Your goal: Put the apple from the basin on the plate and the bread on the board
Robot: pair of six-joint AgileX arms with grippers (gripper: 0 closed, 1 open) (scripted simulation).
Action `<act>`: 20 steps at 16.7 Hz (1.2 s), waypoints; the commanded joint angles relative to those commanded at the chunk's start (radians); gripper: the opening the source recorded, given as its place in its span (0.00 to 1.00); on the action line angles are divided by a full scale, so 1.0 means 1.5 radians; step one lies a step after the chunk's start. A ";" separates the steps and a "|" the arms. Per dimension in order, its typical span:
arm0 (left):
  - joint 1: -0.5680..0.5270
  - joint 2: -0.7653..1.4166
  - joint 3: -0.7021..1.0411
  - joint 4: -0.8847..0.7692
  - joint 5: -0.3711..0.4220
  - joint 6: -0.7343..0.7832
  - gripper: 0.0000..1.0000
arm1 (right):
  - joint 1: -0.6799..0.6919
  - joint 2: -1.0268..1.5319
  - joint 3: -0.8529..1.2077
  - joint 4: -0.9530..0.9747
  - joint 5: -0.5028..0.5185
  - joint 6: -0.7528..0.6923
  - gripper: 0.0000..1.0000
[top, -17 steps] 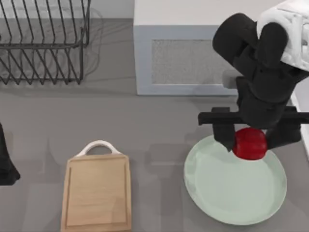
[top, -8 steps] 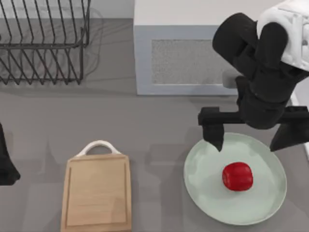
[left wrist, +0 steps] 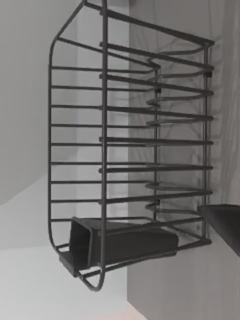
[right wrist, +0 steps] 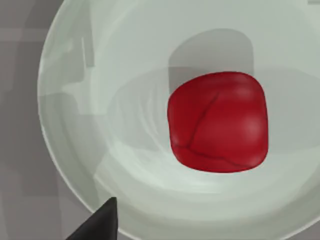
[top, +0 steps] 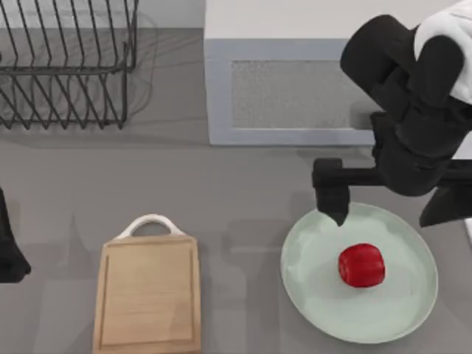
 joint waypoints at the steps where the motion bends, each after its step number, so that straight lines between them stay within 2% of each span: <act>1: 0.000 0.000 0.000 0.000 0.000 0.000 1.00 | -0.010 -0.027 -0.023 0.020 0.000 -0.010 1.00; 6: 0.000 0.000 0.000 0.000 0.000 0.000 1.00 | -0.085 -0.261 -0.210 0.176 0.000 -0.087 1.00; 15: 0.000 0.000 0.000 0.000 0.000 0.000 1.00 | -0.275 -0.894 -0.679 0.571 0.000 -0.282 1.00; 20: 0.000 0.000 0.000 0.000 0.000 0.000 1.00 | -0.357 -1.102 -0.872 0.740 0.000 -0.366 1.00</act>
